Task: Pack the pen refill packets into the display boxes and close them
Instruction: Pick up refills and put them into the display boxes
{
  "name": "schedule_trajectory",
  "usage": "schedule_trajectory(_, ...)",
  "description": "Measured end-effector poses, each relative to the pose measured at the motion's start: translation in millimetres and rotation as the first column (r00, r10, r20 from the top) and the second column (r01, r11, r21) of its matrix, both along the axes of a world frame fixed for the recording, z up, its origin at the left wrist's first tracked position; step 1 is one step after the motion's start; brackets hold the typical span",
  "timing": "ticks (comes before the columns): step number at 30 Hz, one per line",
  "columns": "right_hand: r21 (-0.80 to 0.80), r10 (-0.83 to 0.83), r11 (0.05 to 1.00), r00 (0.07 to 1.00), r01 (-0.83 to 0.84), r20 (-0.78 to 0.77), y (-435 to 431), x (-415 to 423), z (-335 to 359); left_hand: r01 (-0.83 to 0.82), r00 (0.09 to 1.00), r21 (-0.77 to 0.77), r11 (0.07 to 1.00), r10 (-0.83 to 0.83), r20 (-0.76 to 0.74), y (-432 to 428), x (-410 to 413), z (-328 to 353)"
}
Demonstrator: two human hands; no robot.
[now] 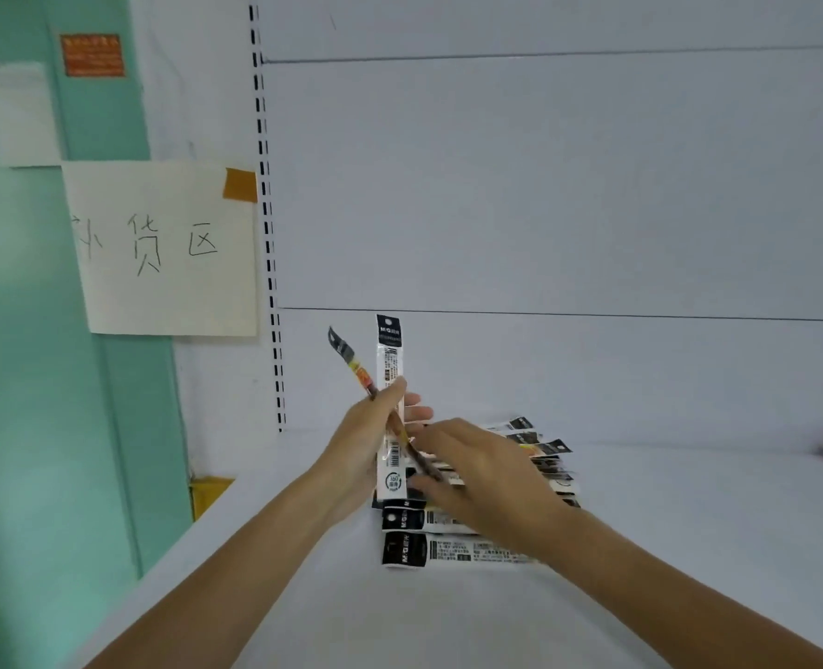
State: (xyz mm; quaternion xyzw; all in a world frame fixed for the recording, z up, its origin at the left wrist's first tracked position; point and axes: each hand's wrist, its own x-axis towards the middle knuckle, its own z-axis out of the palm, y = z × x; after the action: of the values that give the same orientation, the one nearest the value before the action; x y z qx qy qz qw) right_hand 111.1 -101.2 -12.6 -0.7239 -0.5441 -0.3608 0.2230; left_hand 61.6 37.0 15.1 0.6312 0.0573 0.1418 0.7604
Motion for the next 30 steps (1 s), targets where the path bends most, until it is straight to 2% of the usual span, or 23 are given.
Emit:
schedule_trajectory(2,-0.108,0.024,0.994,0.999,-0.026,-0.025,3,-6,-3,-0.06,0.998,0.029,0.998,0.059,0.011,-1,-5,-6)
schedule_trajectory(4,-0.177,0.016,0.982,0.969,-0.062,-0.247,-1,0,3,-0.152,0.988,0.055,0.987,0.15,0.033,7,-8,-10)
schedule_trajectory(5,-0.166,-0.031,0.986,0.934,-0.031,-0.355,-6,10,7,-0.176,0.984,0.037,0.984,0.174,0.036,11,-10,-10)
schedule_trajectory(7,-0.17,-0.201,0.976,0.863,0.137,-0.463,-22,44,12,-0.179,0.984,0.05,0.982,0.178,0.025,20,-14,-10)
schedule_trajectory(8,-0.241,-0.301,0.949,0.817,0.204,-0.492,-30,57,14,-0.172,0.985,0.097,0.98,0.172,0.015,23,-16,-10)
schedule_trajectory(10,-0.408,-0.436,0.882,0.743,0.238,-0.508,-40,73,13,-0.151,0.988,0.231,0.961,0.157,-0.007,28,-19,-12)
schedule_trajectory(11,-0.42,-0.445,0.878,0.721,0.232,-0.532,-41,77,11,-0.141,0.988,0.295,0.945,0.154,-0.02,30,-18,-14)
schedule_trajectory(13,-0.345,-0.397,0.91,0.719,0.228,-0.571,-38,76,13,-0.131,0.985,0.365,0.922,0.162,-0.054,32,-16,-14)
schedule_trajectory(14,-0.332,-0.391,0.913,0.743,0.237,-0.543,-36,73,14,-0.124,0.984,0.365,0.923,0.162,-0.076,32,-14,-13)
schedule_trajectory(17,-0.354,-0.411,0.887,0.858,0.298,-0.308,-31,66,18,-0.11,0.984,0.274,0.955,0.143,-0.104,30,-10,-8)
schedule_trajectory(20,-0.18,-0.28,0.952,0.942,0.248,-0.183,-28,57,24,-0.139,0.985,0.201,0.97,0.156,-0.072,30,-10,-9)
schedule_trajectory(23,-0.039,-0.128,0.991,0.984,0.125,-0.121,-20,42,32,-0.115,0.984,0.227,0.967,0.142,-0.105,32,-8,-9)
schedule_trajectory(25,-0.05,-0.033,0.998,0.994,0.028,-0.103,-9,29,36,-0.037,0.985,0.195,0.98,0.068,-0.158,28,-7,-6)
schedule_trajectory(27,-0.032,0.044,0.998,0.999,-0.044,-0.017,1,16,37,0.089,0.98,0.127,0.988,-0.065,-0.186,23,-7,-4)
schedule_trajectory(30,0.01,0.065,0.998,0.989,-0.067,0.133,9,4,36,0.279,0.947,0.095,0.956,-0.257,-0.195,21,-8,-2)
